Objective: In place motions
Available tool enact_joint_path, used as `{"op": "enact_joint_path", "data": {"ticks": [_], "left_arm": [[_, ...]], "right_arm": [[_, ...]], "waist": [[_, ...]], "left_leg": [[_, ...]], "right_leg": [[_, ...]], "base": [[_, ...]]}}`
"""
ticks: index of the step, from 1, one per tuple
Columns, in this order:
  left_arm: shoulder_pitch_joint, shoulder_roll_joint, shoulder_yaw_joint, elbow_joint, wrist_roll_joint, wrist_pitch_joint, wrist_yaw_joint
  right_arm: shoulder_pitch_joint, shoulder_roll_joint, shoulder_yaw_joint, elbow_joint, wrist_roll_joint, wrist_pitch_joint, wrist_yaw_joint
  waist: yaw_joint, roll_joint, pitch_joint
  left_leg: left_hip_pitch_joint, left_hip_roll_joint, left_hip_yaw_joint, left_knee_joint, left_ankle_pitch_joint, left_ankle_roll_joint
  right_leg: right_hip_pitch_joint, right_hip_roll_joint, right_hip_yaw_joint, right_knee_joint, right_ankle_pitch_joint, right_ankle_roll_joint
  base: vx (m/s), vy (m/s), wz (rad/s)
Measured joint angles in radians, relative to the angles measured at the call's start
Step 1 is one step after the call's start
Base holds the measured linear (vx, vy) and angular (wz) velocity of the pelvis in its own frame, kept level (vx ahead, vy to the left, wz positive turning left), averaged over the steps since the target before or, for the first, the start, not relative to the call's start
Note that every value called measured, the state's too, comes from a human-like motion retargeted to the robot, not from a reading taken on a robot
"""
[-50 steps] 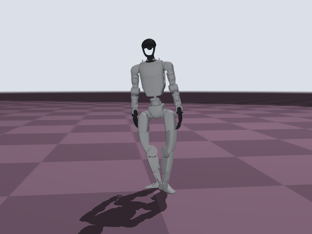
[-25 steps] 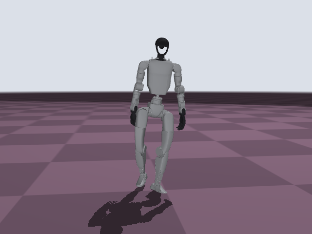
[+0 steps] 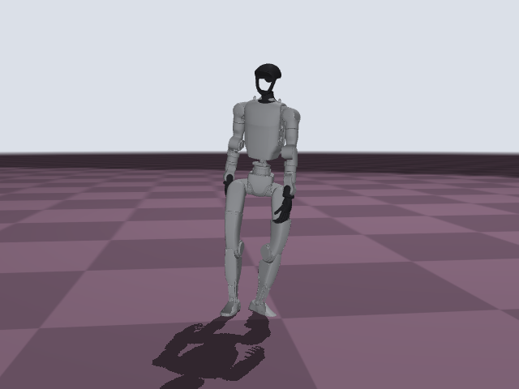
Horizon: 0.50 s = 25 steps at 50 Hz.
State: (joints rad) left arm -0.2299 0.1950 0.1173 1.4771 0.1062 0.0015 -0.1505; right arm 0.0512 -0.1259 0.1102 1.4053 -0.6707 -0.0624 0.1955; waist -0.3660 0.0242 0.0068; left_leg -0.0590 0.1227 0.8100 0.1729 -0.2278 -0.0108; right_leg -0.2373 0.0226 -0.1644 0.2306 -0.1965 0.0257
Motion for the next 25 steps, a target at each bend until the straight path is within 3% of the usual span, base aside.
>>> {"op": "enact_joint_path", "data": {"ticks": [5, 7, 9, 12, 15, 20, 23, 25], "left_arm": [[0.052, -0.006, 0.070, -0.010, 0.005, -0.005, 0.009], [0.076, -0.003, 0.090, -0.009, 0.017, -0.005, 0.015], [0.107, 0.000, 0.115, -0.011, 0.030, -0.006, 0.020], [0.170, 0.008, 0.157, -0.007, 0.038, -0.008, 0.023], [0.227, 0.000, 0.184, 0.007, 0.014, -0.007, 0.025], [0.267, 0.007, 0.263, 0.017, 0.015, 0.010, 0.015], [0.290, 0.012, 0.259, -0.003, 0.034, 0.010, 0.021], [0.301, 0.014, 0.240, -0.010, 0.026, 0.010, 0.020]], "right_arm": [[-0.032, -0.022, 0.004, 0.006, 0.089, -0.002, 0.001], [-0.036, -0.027, -0.006, 0.013, 0.112, 0.002, 0.008], [-0.039, -0.028, -0.011, 0.021, 0.123, 0.006, 0.013], [-0.043, -0.019, -0.008, 0.033, 0.112, 0.016, 0.022], [-0.057, -0.012, -0.009, 0.028, 0.093, 0.021, 0.032], [-0.039, -0.008, 0.021, 0.007, 0.099, -0.001, 0.024], [-0.011, -0.014, 0.003, 0.042, 0.113, 0.015, 0.023], [0.002, -0.016, -0.013, 0.071, 0.111, 0.033, 0.035]], "waist": [[0.091, 0.022, -0.027], [0.126, 0.001, -0.047], [0.143, -0.036, -0.060], [0.161, -0.053, -0.084], [0.126, -0.035, -0.056], [-0.025, -0.009, -0.033], [0.000, -0.054, -0.054], [0.042, -0.114, -0.072]], "left_leg": [[0.045, 0.028, 0.268, -0.022, -0.019, -0.064], [0.064, 0.017, 0.345, -0.014, -0.023, -0.086], [0.084, -0.008, 0.392, -0.003, -0.024, -0.101], [0.110, -0.005, 0.467, -0.002, -0.014, -0.114], [0.145, 0.011, 0.495, -0.024, 0.003, -0.124], [0.169, 0.060, 0.446, -0.001, 0.048, -0.111], [0.182, 0.080, 0.436, 0.082, 0.108, -0.058], [0.177, 0.091, 0.406, 0.191, 0.101, 0.032]], "right_leg": [[0.105, -0.147, -0.532, 0.001, -0.028, -0.035], [0.134, -0.183, -0.624, -0.011, 0.030, -0.005], [0.124, -0.200, -0.588, -0.037, 0.111, 0.044], [0.086, -0.205, -0.533, -0.028, 0.123, 0.025], [0.068, -0.156, -0.469, -0.014, 0.126, -0.009], [0.083, -0.115, -0.429, -0.033, 0.101, -0.023], [0.085, -0.151, -0.375, -0.040, 0.097, -0.034], [0.091, -0.200, -0.346, -0.046, 0.092, -0.030]], "base": [[-0.21, 0.20, -3.58], [-0.07, 0.13, -2.81], [-0.04, 0.07, -2.17], [-0.02, 0.03, -1.90], [-0.14, 0.08, -1.03], [-0.04, 0.09, -0.06], [0.10, 0.08, -0.18], [0.11, 0.09, -0.43]]}}
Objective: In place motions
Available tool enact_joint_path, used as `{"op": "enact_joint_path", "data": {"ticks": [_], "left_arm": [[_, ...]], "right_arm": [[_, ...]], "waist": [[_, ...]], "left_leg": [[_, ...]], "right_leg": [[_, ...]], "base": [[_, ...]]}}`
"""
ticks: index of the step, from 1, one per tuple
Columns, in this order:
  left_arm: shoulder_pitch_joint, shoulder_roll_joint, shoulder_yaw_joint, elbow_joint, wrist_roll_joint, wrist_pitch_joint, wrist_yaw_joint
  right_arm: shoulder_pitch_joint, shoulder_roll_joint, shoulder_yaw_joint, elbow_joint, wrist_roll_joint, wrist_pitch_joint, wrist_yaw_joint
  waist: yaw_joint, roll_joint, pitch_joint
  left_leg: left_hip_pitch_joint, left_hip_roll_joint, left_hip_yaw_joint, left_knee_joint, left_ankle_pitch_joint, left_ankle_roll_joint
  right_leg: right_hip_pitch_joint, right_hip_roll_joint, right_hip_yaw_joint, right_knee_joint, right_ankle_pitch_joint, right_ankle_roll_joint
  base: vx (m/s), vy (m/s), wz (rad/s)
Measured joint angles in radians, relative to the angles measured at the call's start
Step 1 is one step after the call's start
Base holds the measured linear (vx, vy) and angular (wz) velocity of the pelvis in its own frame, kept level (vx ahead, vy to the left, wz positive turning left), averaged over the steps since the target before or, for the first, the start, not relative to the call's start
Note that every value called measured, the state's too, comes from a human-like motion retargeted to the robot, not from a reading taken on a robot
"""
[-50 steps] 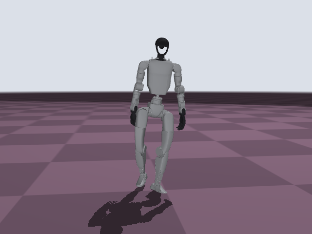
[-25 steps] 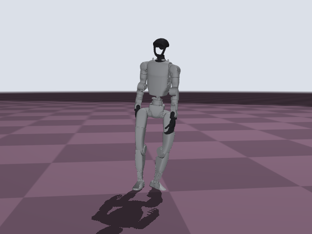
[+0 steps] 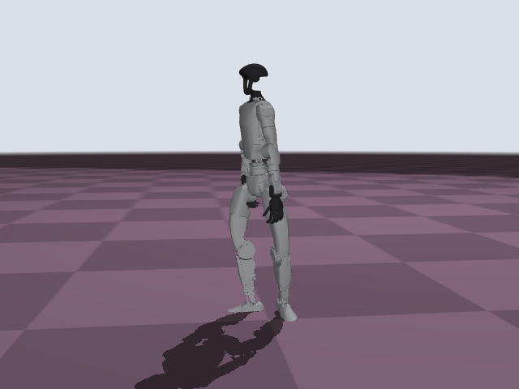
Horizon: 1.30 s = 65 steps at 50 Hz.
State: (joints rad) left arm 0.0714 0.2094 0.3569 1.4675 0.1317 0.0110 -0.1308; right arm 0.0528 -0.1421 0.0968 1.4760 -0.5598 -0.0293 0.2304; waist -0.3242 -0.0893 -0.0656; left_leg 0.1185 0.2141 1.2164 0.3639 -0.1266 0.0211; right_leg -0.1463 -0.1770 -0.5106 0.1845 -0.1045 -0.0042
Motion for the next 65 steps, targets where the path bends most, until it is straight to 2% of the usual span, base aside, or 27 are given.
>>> {"op": "enact_joint_path", "data": {"ticks": [2, 3, 5, 7, 10, 13, 14, 15, 17, 20, 23, 28, 30, 33, 34, 35, 37, 38, 40, 42, 45, 47, 50, 52, 56, 60, 65], "left_arm": [[0.012, 0.004, -0.016, -0.005, -0.010, 0.001, -0.013], [0.021, 0.002, -0.016, -0.007, -0.008, 0.004, -0.019], [0.031, -0.016, -0.005, -0.005, -0.005, 0.007, -0.020], [0.023, -0.046, 0.007, 0.003, -0.028, 0.003, -0.008], [0.018, -0.086, 0.012, 0.010, -0.062, -0.004, -0.020], [0.040, -0.109, -0.015, 0.010, -0.049, -0.006, -0.025], [0.043, -0.112, -0.024, 0.014, -0.042, -0.005, -0.024], [0.044, -0.113, -0.031, 0.019, -0.033, -0.004, -0.023], [0.052, -0.110, -0.029, 0.023, -0.010, -0.002, -0.028], [0.054, -0.092, -0.049, 0.011, 0.017, -0.001, -0.035], [0.039, -0.072, -0.089, -0.005, 0.045, 0.004, -0.023], [0.037, -0.069, -0.091, -0.026, 0.060, -0.011, -0.022], [0.039, -0.076, -0.075, -0.019, 0.052, -0.010, -0.023], [0.049, -0.081, -0.065, -0.011, 0.040, -0.010, -0.028], [0.051, -0.081, -0.067, -0.008, 0.038, -0.009, -0.030], [0.052, -0.080, -0.070, -0.004, 0.037, -0.009, -0.032], [0.046, -0.076, -0.072, -0.001, 0.044, -0.005, -0.031], [0.042, -0.076, -0.070, -0.004, 0.049, -0.003, -0.028], [0.029, -0.079, -0.077, -0.006, 0.048, -0.001, -0.023], [0.018, -0.092, -0.067, -0.005, 0.036, -0.003, -0.021], [0.016, -0.100, -0.046, -0.013, 0.013, -0.002, -0.038], [0.005, -0.097, -0.043, -0.021, 0.009, 0.000, -0.038], [-0.021, -0.089, -0.041, -0.026, 0.002, 0.003, -0.019], [-0.038, -0.089, -0.044, -0.021, -0.008, 0.006, -0.012], [-0.075, -0.091, -0.058, 0.006, -0.046, 0.010, 0.006], [-0.084, -0.104, -0.026, 0.007, -0.068, 0.006, 0.022], [-0.049, -0.128, 0.074, 0.006, -0.081, -0.002, 0.040]], "right_arm": [[0.009, -0.005, -0.007, 0.019, -0.019, 0.004, 0.009], [0.013, -0.011, -0.006, 0.027, -0.035, 0.006, 0.010], [0.014, -0.022, -0.006, 0.035, -0.072, 0.019, -0.002], [0.000, -0.028, -0.005, 0.029, -0.087, 0.028, -0.020], [-0.029, -0.039, 0.001, 0.016, -0.065, 0.020, -0.022], [-0.036, -0.042, -0.009, -0.012, -0.059, 0.014, -0.002], [-0.037, -0.039, -0.009, -0.025, -0.059, 0.013, 0.004], [-0.039, -0.035, -0.007, -0.038, -0.058, 0.012, 0.010], [-0.039, -0.021, 0.012, -0.056, -0.043, 0.008, 0.011], [-0.040, -0.001, 0.016, -0.074, -0.014, -0.002, 0.021], [-0.014, 0.005, 0.013, -0.099, 0.012, -0.020, 0.045], [0.004, -0.004, 0.026, -0.084, -0.032, -0.008, 0.033], [-0.003, -0.006, 0.036, -0.075, -0.044, -0.001, 0.026], [-0.006, -0.008, 0.036, -0.085, -0.026, -0.009, 0.023], [-0.005, -0.008, 0.031, -0.091, -0.017, -0.013, 0.022], [-0.004, -0.008, 0.026, -0.096, -0.007, -0.017, 0.021], [-0.003, -0.014, 0.024, -0.101, 0.011, -0.025, 0.018], [-0.003, -0.020, 0.028, -0.101, 0.019, -0.027, 0.017], [-0.003, -0.032, 0.021, -0.092, 0.021, -0.027, 0.019], [-0.002, -0.040, 0.014, -0.071, -0.004, -0.013, 0.012], [0.010, -0.044, 0.021, -0.041, -0.024, 0.006, -0.019], [0.022, -0.045, 0.017, -0.027, -0.016, 0.004, -0.023], [0.042, -0.039, -0.005, -0.019, -0.021, 0.006, -0.023], [0.058, -0.033, -0.030, -0.019, -0.029, 0.009, -0.032], [0.078, -0.027, -0.079, -0.014, -0.027, 0.016, -0.044], [0.054, -0.034, -0.073, 0.006, -0.021, 0.027, -0.050], [-0.020, -0.025, -0.030, 0.002, -0.047, 0.038, -0.034]], "waist": [[0.048, -0.035, -0.020], [0.078, -0.041, -0.036], [0.149, -0.049, -0.052], [0.191, -0.048, -0.025], [0.250, -0.008, 0.018], [0.272, 0.042, 0.031], [0.274, 0.057, 0.032], [0.276, 0.069, 0.032], [0.275, 0.095, 0.028], [0.202, 0.123, 0.024], [0.230, 0.117, 0.041], [0.261, 0.125, 0.024], [0.264, 0.135, 0.024], [0.298, 0.125, 0.041], [0.278, 0.128, 0.045], [0.248, 0.133, 0.048], [0.252, 0.124, 0.055], [0.313, 0.097, 0.058], [0.376, 0.077, 0.072], [0.326, 0.093, 0.074], [0.325, 0.078, 0.053], [0.308, 0.067, 0.042], [0.313, 0.059, 0.030], [0.319, 0.064, 0.014], [0.308, 0.105, -0.026], [0.338, 0.111, -0.030], [0.461, 0.032, -0.023]], "left_leg": [[-0.067, 0.019, -0.148, 0.134, -0.079, 0.041], [-0.120, 0.014, -0.243, 0.183, -0.121, 0.038], [-0.206, -0.044, -0.396, 0.214, -0.170, 0.035], [-0.235, -0.111, -0.486, 0.162, -0.179, 0.049], [-0.279, -0.232, -0.689, 0.012, -0.160, 0.067], [-0.307, -0.313, -0.884, -0.112, -0.020, 0.180], [-0.305, -0.322, -0.910, -0.123, -0.021, 0.182], [-0.299, -0.326, -0.913, -0.121, -0.057, 0.165], [-0.276, -0.279, -0.872, -0.167, -0.027, 0.116], [-0.280, -0.260, -0.953, -0.183, -0.016, 0.080], [-0.263, -0.279, -0.979, -0.218, -0.009, 0.105], [-0.284, -0.278, -1.068, -0.225, -0.007, 0.100], [-0.296, -0.273, -1.107, -0.227, 0.003, 0.098], [-0.315, -0.278, -1.145, -0.217, 0.023, 0.090], [-0.330, -0.289, -1.195, -0.206, 0.037, 0.088], [-0.348, -0.304, -1.255, -0.192, 0.054, 0.085], [-0.373, -0.333, -1.325, -0.174, 0.067, 0.075], [-0.377, -0.345, -1.295, -0.174, 0.057, 0.076], [-0.382, -0.345, -1.255, -0.173, 0.026, 0.073], [-0.397, -0.330, -1.242, -0.167, -0.022, 0.066], [-0.394, -0.254, -0.938, -0.171, -0.139, 0.062], [-0.369, -0.204, -0.711, -0.177, -0.187, 0.019], [-0.319, -0.149, -0.417, -0.187, -0.215, -0.058], [-0.299, -0.132, -0.277, -0.195, -0.199, -0.088], [-0.304, -0.126, -0.191, -0.216, -0.122, -0.078], [-0.308, -0.141, -0.245, -0.259, 0.116, -0.033], [-0.299, -0.189, -0.255, -0.253, 0.069, -0.032]], "right_leg": [[-0.001, -0.029, 0.004, -0.009, -0.001, 0.030], [-0.011, -0.034, 0.013, -0.013, 0.002, 0.045], [-0.032, -0.038, 0.052, -0.020, 0.013, 0.065], [-0.027, -0.035, 0.070, -0.031, 0.025, 0.074], [-0.011, 0.012, 0.098, -0.051, 0.040, 0.062], [0.005, 0.058, 0.111, -0.063, 0.051, 0.035], [0.005, 0.070, 0.118, -0.064, 0.052, 0.028], [0.001, 0.083, 0.130, -0.063, 0.053, 0.021], [0.001, 0.119, 0.144, -0.067, 0.053, 0.002], [0.002, 0.123, 0.093, -0.060, 0.039, 0.001], [0.019, 0.128, 0.086, -0.050, 0.024, -0.002], [0.004, 0.126, 0.103, 0.008, 0.007, 0.034], [-0.020, 0.139, 0.183, 0.046, 0.002, 0.025], [-0.048, 0.187, 0.531, 0.070, 0.001, 0.044], [-0.055, 0.180, 0.538, 0.070, 0.000, 0.056], [-0.063, 0.162, 0.494, 0.071, -0.001, 0.065], [-0.034, 0.122, 0.266, 0.048, -0.026, -0.019], [-0.009, 0.112, 0.222, 0.037, -0.043, -0.040], [-0.006, 0.098, 0.262, 0.062, -0.073, -0.019], [0.004, 0.062, 0.060, 0.067, -0.078, -0.033], [0.041, 0.029, -0.065, 0.046, -0.108, -0.010], [0.075, 0.019, -0.191, 0.015, -0.123, -0.003], [0.133, 0.004, -0.387, -0.018, -0.143, 0.029], [0.175, 0.011, -0.534, -0.043, -0.145, 0.049], [0.249, 0.073, -0.804, -0.090, -0.137, 0.088], [0.296, 0.105, -0.900, -0.100, -0.141, 0.109], [0.301, 0.048, -0.864, -0.089, -0.156, 0.106]], "base": [[0.14, 0.14, -0.78], [0.14, 0.20, -1.23], [0.05, 0.27, -1.55], [-0.14, 0.29, -1.33], [-0.12, 0.25, -1.30], [0.03, 0.17, -0.79], [0.02, 0.10, -0.55], [-0.01, 0.06, -0.77], [-0.01, 0.01, -0.34], [-0.04, -0.04, 0.87], [-0.02, -0.06, 0.55], [0.05, -0.04, 0.80], [-0.01, 0.00, 0.76], [-0.06, -0.01, 0.94], [-0.07, 0.00, 2.49], [-0.09, 0.00, 2.87], [-0.14, 0.00, 1.86], [-0.16, 0.01, 0.67], [-0.15, 0.01, 1.65], [-0.10, -0.05, 3.57], [-0.06, -0.07, 3.32], [-0.09, -0.09, 3.94], [-0.08, -0.09, 3.74], [-0.03, -0.08, 3.68], [0.03, -0.05, 3.49], [0.01, -0.01, 1.78], [0.01, -0.05, -0.24]]}}
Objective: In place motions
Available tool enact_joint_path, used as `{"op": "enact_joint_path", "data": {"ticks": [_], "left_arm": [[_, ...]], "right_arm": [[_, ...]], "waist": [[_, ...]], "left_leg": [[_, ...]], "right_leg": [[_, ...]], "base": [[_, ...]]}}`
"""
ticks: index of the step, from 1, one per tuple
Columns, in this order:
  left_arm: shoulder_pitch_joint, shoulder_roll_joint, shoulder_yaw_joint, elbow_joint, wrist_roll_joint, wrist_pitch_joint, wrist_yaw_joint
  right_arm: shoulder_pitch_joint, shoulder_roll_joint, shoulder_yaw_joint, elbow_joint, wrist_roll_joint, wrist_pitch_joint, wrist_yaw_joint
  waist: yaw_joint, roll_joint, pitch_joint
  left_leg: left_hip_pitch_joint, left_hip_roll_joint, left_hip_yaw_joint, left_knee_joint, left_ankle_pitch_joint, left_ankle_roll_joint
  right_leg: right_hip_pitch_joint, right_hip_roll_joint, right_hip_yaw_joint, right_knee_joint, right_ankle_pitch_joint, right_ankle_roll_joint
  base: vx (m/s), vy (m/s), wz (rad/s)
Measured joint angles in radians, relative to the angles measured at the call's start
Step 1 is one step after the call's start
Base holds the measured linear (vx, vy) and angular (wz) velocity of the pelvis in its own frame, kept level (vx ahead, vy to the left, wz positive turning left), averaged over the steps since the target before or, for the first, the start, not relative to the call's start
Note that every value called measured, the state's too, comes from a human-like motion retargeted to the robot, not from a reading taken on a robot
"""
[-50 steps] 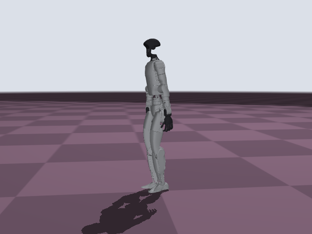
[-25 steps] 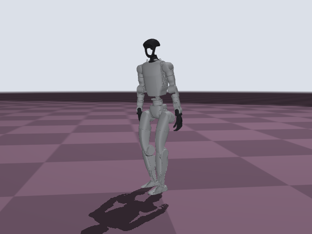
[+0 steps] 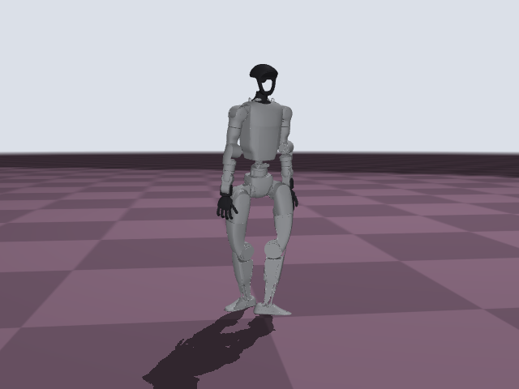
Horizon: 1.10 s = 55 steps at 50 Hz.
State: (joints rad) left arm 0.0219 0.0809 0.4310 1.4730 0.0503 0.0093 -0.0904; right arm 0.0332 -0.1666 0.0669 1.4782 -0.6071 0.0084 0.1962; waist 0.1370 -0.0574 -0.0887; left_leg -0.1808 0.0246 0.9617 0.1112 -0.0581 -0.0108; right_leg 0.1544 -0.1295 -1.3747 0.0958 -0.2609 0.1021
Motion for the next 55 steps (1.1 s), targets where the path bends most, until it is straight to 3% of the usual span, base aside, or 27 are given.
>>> {"op": "enact_joint_path", "data": {"ticks": [3, 7, 11, 14, 15, 18, 21, 23, 27, 29, 32, 35, 37, 41, 46, 48, 50, 55], "left_arm": [[0.014, -0.005, 0.050, 0.017, -0.021, 0.000, 0.006], [0.030, -0.004, 0.087, 0.064, -0.030, 0.005, 0.007], [0.036, 0.004, 0.076, 0.089, -0.031, 0.001, 0.006], [0.018, 0.020, 0.039, 0.112, -0.017, 0.003, 0.004], [0.003, 0.027, 0.026, 0.120, -0.007, 0.003, 0.005], [-0.089, 0.065, -0.058, 0.129, 0.010, 0.006, -0.001], [-0.168, 0.098, -0.177, 0.106, 0.031, 0.008, -0.016], [-0.212, 0.114, -0.247, 0.079, 0.056, 0.008, -0.027], [-0.273, 0.098, -0.341, 0.011, 0.079, 0.000, -0.028], [-0.286, 0.072, -0.367, -0.010, 0.066, -0.009, -0.031], [-0.296, 0.046, -0.388, -0.021, 0.046, -0.017, -0.045], [-0.281, 0.023, -0.399, -0.007, 0.072, -0.017, -0.056], [-0.251, 0.004, -0.383, 0.020, 0.075, -0.022, -0.031], [-0.182, 0.012, -0.309, 0.054, 0.057, -0.019, -0.046], [-0.124, 0.030, -0.243, 0.079, 0.079, -0.014, -0.034], [-0.104, 0.041, -0.227, 0.080, 0.075, -0.014, -0.043], [-0.090, 0.047, -0.213, 0.077, 0.074, -0.013, -0.043], [-0.079, 0.051, -0.202, 0.088, 0.068, -0.007, -0.051]], "right_arm": [[-0.046, 0.022, 0.015, -0.048, 0.002, -0.031, 0.026], [-0.055, 0.045, 0.025, -0.128, -0.023, -0.077, 0.055], [-0.031, 0.047, 0.030, -0.163, -0.037, -0.098, 0.040], [0.008, 0.037, 0.018, -0.146, -0.033, -0.092, 0.031], [0.022, 0.033, 0.014, -0.135, -0.022, -0.089, 0.026], [0.037, 0.029, -0.017, -0.073, 0.053, -0.070, 0.023], [0.062, 0.023, -0.035, 0.000, 0.097, -0.054, 0.037], [0.082, 0.022, -0.040, 0.040, 0.087, -0.039, 0.041], [0.112, 0.020, -0.048, 0.092, 0.025, -0.010, 0.014], [0.122, 0.018, -0.044, 0.101, -0.002, -0.001, 0.003], [0.126, 0.019, -0.038, 0.096, -0.030, 0.011, 0.005], [0.115, 0.034, -0.072, 0.069, -0.032, 0.025, 0.025], [0.110, 0.044, -0.096, 0.034, -0.027, 0.018, 0.032], [0.075, 0.063, -0.078, -0.040, -0.022, -0.024, 0.026], [0.033, 0.076, -0.050, -0.115, -0.037, -0.057, 0.047], [0.019, 0.079, -0.030, -0.137, -0.065, -0.065, 0.045], [0.007, 0.080, -0.013, -0.155, -0.094, -0.071, 0.038], [0.025, 0.069, 0.028, -0.175, -0.083, -0.083, 0.026]], "waist": [[0.055, -0.045, 0.022], [0.069, -0.071, 0.004], [0.009, -0.014, -0.022], [-0.123, 0.089, -0.055], [-0.163, 0.115, -0.057], [-0.290, 0.165, 0.017], [-0.336, 0.186, 0.056], [-0.345, 0.190, 0.059], [-0.353, 0.156, 0.081], [-0.354, 0.124, 0.099], [-0.339, 0.065, 0.121], [-0.320, 0.060, 0.119], [-0.244, 0.050, 0.106], [-0.265, 0.037, 0.075], [-0.160, -0.007, 0.077], [-0.157, -0.009, 0.081], [-0.185, -0.002, 0.093], [-0.326, 0.078, 0.102]], "left_leg": [[0.011, -0.017, 0.007, 0.007, -0.023, -0.008], [0.017, -0.032, -0.001, 0.006, -0.058, -0.020], [0.031, 0.016, -0.047, 0.007, -0.078, -0.048], [-0.010, 0.096, -0.186, 0.046, -0.083, -0.037], [-0.026, 0.111, -0.238, 0.058, -0.083, -0.028], [-0.043, 0.122, -0.442, 0.057, -0.052, -0.002], [-0.048, 0.115, -0.579, 0.041, -0.029, 0.017], [-0.054, 0.104, -0.647, 0.029, -0.017, 0.026], [-0.032, 0.029, -0.760, 0.004, 0.005, 0.050], [-0.006, -0.023, -0.795, 0.005, 0.004, 0.062], [0.045, -0.099, -0.816, 0.004, -0.002, 0.072], [0.062, -0.125, -0.870, 0.013, -0.001, 0.070], [0.077, -0.123, -0.824, 0.021, -0.013, 0.066], [0.051, -0.143, -0.857, 0.084, -0.015, 0.053], [0.014, -0.222, -1.158, 0.125, 0.010, 0.044], [0.014, -0.219, -1.188, 0.117, 0.003, 0.029], [0.023, -0.207, -1.147, 0.094, -0.020, 0.074], [0.028, -0.113, -1.077, 0.041, -0.019, 0.081]], "right_leg": [[0.004, -0.027, 0.018, -0.002, 0.008, 0.005], [0.020, -0.028, -0.003, -0.010, 0.035, 0.021], [0.057, -0.014, 0.076, 0.075, 0.111, -0.041], [0.000, -0.014, 0.323, 0.257, 0.159, -0.146], [-0.055, -0.014, 0.479, 0.334, 0.151, -0.149], [-0.246, 0.067, 0.878, 0.558, 0.098, -0.079], [-0.335, 0.170, 1.028, 0.585, 0.065, -0.097], [-0.390, 0.196, 1.080, 0.559, 0.040, -0.125], [-0.448, 0.219, 1.219, 0.366, 0.040, -0.105], [-0.423, 0.183, 1.228, 0.216, 0.078, -0.105], [-0.356, 0.144, 1.202, 0.071, 0.221, -0.143], [-0.329, 0.109, 1.124, 0.097, 0.202, -0.114], [-0.311, 0.103, 1.160, 0.091, 0.195, -0.103], [-0.317, 0.094, 1.199, 0.070, 0.207, -0.095], [-0.352, 0.083, 1.319, 0.077, 0.229, -0.097], [-0.376, 0.093, 1.354, 0.091, 0.235, -0.099], [-0.386, 0.108, 1.374, 0.097, 0.250, -0.103], [-0.421, 0.153, 1.313, 0.104, 0.226, -0.153]], "base": [[-0.07, -0.18, -0.54], [0.06, -0.17, 0.00], [0.13, -0.18, 1.00], [0.15, -0.22, 2.63], [-0.02, -0.27, 2.81], [-0.15, -0.26, 3.24], [-0.11, -0.19, 2.34], [-0.04, -0.14, 1.68], [-0.02, -0.05, 1.71], [0.03, 0.04, 1.43], [0.11, 0.06, 0.62], [0.15, 0.08, 0.69], [0.18, 0.04, -0.38], [0.10, 0.06, -0.28], [-0.03, 0.04, -1.52], [-0.09, -0.03, -1.17], [-0.14, -0.06, -0.75], [-0.18, -0.05, -0.65]]}}
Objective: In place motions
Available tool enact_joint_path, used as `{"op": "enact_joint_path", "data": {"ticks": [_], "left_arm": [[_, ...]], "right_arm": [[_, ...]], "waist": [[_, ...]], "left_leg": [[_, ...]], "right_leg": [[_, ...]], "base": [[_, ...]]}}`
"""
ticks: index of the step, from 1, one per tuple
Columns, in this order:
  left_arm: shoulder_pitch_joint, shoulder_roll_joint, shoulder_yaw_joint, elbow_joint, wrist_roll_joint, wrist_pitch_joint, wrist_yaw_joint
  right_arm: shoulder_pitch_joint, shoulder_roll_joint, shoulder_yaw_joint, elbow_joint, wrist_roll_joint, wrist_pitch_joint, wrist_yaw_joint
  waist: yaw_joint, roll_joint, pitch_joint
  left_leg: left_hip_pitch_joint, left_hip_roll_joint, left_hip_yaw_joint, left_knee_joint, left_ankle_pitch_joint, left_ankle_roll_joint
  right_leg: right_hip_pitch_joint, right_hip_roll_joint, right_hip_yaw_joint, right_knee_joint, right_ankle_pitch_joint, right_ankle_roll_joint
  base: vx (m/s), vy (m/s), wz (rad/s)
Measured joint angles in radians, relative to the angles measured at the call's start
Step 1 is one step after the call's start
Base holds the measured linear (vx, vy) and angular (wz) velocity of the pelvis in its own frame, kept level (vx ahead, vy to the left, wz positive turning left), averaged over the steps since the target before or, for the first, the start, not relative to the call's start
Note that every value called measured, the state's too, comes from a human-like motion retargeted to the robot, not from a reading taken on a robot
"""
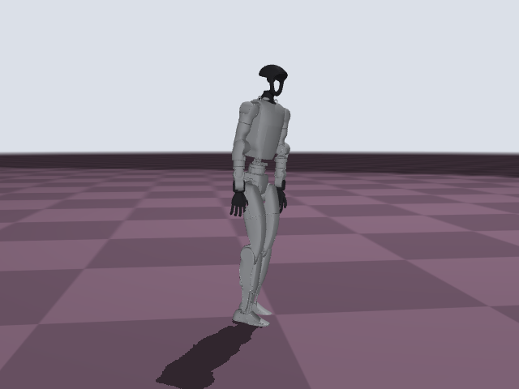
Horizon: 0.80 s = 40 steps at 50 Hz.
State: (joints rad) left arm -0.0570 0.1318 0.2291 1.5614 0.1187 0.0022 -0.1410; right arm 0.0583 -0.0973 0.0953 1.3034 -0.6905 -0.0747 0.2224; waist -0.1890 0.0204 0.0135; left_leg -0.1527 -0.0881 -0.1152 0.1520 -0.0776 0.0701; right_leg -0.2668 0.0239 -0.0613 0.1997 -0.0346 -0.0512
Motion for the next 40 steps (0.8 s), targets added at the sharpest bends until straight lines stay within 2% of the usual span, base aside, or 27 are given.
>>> {"op": "enact_joint_path", "data": {"ticks": [2, 5, 8, 10, 13, 15, 19, 22, 26, 30, 33, 35, 36, 37, 38, 40], "left_arm": [[-0.010, 0.007, -0.012, -0.006, 0.009, 0.002, -0.001], [-0.001, 0.007, -0.015, -0.027, 0.032, -0.003, 0.015], [0.023, 0.000, 0.009, -0.050, 0.022, -0.015, 0.015], [0.039, 0.000, 0.032, -0.055, 0.011, -0.019, 0.009], [0.067, 0.004, 0.064, -0.045, 0.021, -0.016, 0.012], [0.087, 0.008, 0.085, -0.039, 0.032, -0.014, 0.015], [0.115, 0.010, 0.095, -0.020, 0.039, -0.010, 0.020], [0.128, 0.013, 0.078, -0.013, 0.045, -0.006, 0.020], [0.116, 0.013, 0.053, -0.033, 0.063, 0.007, 0.028], [0.089, -0.006, 0.031, -0.069, 0.054, 0.007, 0.037], [0.084, -0.008, 0.028, -0.106, 0.051, -0.004, 0.034], [0.089, -0.002, 0.038, -0.126, 0.047, -0.007, 0.033], [0.095, 0.000, 0.045, -0.132, 0.040, -0.008, 0.037], [0.102, 0.001, 0.051, -0.136, 0.030, -0.008, 0.039], [0.110, 0.002, 0.056, -0.139, 0.016, -0.009, 0.038], [0.122, -0.002, 0.069, -0.134, -0.012, -0.009, 0.025]], "right_arm": [[0.002, -0.007, -0.004, 0.021, 0.040, 0.003, -0.001], [0.016, -0.022, -0.017, 0.055, 0.073, 0.014, 0.022], [0.010, -0.039, -0.014, 0.076, 0.061, 0.030, 0.013], [-0.008, -0.048, -0.001, 0.083, 0.052, 0.033, 0.002], [-0.032, -0.056, 0.017, 0.086, 0.060, 0.028, 0.011], [-0.053, -0.057, 0.026, 0.084, 0.069, 0.024, 0.029], [-0.071, -0.055, 0.026, 0.054, 0.072, 0.014, 0.048], [-0.063, -0.055, 0.015, 0.033, 0.072, 0.006, 0.047], [-0.033, -0.063, -0.026, 0.051, 0.105, 0.015, 0.020], [0.005, -0.086, -0.081, 0.115, 0.151, 0.046, -0.001], [0.024, -0.095, -0.098, 0.178, 0.169, 0.071, -0.010], [0.023, -0.090, -0.095, 0.220, 0.166, 0.090, -0.013], [0.023, -0.086, -0.094, 0.232, 0.157, 0.096, -0.009], [0.023, -0.083, -0.092, 0.240, 0.147, 0.100, -0.004], [0.023, -0.078, -0.090, 0.243, 0.132, 0.100, 0.006], [0.020, -0.071, -0.076, 0.232, 0.100, 0.103, 0.024]], "waist": [[-0.004, 0.008, 0.014], [0.061, 0.009, -0.010], [0.081, 0.010, -0.028], [0.118, 0.002, -0.038], [0.145, -0.013, -0.060], [0.171, -0.035, -0.069], [0.168, -0.033, -0.066], [0.090, -0.005, -0.069], [-0.028, 0.057, -0.069], [-0.056, 0.095, -0.084], [-0.045, 0.063, -0.099], [-0.028, -0.004, -0.108], [-0.007, -0.044, -0.114], [0.011, -0.078, -0.120], [0.026, -0.100, -0.125], [0.057, -0.118, -0.120]], "left_leg": [[0.011, 0.021, 0.046, -0.010, -0.006, 0.005], [0.017, 0.062, 0.198, -0.030, -0.026, 0.002], [0.029, 0.111, 0.366, -0.032, -0.059, -0.019], [0.050, 0.140, 0.528, -0.035, -0.088, -0.036], [0.101, 0.158, 0.759, -0.051, -0.128, -0.070], [0.138, 0.147, 0.902, -0.064, -0.147, -0.096], [0.193, 0.127, 1.051, -0.092, -0.168, -0.127], [0.217, 0.136, 1.114, -0.089, -0.179, -0.144], [0.236, 0.175, 1.147, -0.072, -0.184, -0.162], [0.267, 0.186, 1.198, -0.053, -0.169, -0.184], [0.283, 0.194, 1.210, 0.041, -0.107, -0.152], [0.284, 0.200, 1.217, 0.164, -0.056, -0.075], [0.263, 0.205, 1.193, 0.247, -0.051, -0.010], [0.236, 0.213, 1.156, 0.330, -0.052, 0.041], [0.195, 0.228, 1.094, 0.414, -0.064, 0.067], [0.076, 0.226, 0.871, 0.524, -0.081, 0.061]], "right_leg": [[0.016, -0.033, -0.116, 0.007, -0.061, -0.028], [0.070, -0.109, -0.435, 0.014, -0.162, -0.051], [0.145, -0.176, -0.763, 0.021, -0.215, 0.004], [0.197, -0.188, -0.936, 0.022, -0.241, 0.036], [0.230, -0.186, -1.094, 0.029, -0.261, 0.054], [0.214, -0.196, -1.083, 0.036, -0.256, 0.060], [0.177, -0.187, -1.008, 0.057, -0.209, 0.041], [0.160, -0.160, -0.938, 0.037, -0.131, 0.047], [0.155, -0.132, -0.899, 0.037, -0.135, 0.067], [0.155, -0.119, -0.837, 0.023, -0.140, 0.068], [0.150, -0.140, -0.767, 0.003, -0.142, 0.049], [0.143, -0.195, -0.695, 0.001, -0.140, 0.041], [0.132, -0.227, -0.646, 0.004, -0.140, 0.038], [0.121, -0.251, -0.601, 0.005, -0.138, 0.034], [0.109, -0.261, -0.562, 0.004, -0.135, 0.028], [0.094, -0.252, -0.487, -0.010, -0.119, 0.016]], "base": [[-0.22, 0.01, -1.81], [-0.09, 0.04, -2.82], [-0.09, 0.08, -3.15], [-0.13, 0.10, -4.13], [-0.08, 0.11, -4.04], [-0.07, 0.10, -4.00], [-0.10, 0.08, -3.18], [-0.04, 0.06, -1.56], [-0.01, 0.11, -0.57], [0.10, 0.20, -0.72], [0.09, 0.13, -0.93], [0.05, 0.07, -1.27], [0.05, 0.05, -1.62], [0.06, 0.05, -1.71], [0.04, 0.06, -1.70], [-0.04, 0.10, -1.93]]}}
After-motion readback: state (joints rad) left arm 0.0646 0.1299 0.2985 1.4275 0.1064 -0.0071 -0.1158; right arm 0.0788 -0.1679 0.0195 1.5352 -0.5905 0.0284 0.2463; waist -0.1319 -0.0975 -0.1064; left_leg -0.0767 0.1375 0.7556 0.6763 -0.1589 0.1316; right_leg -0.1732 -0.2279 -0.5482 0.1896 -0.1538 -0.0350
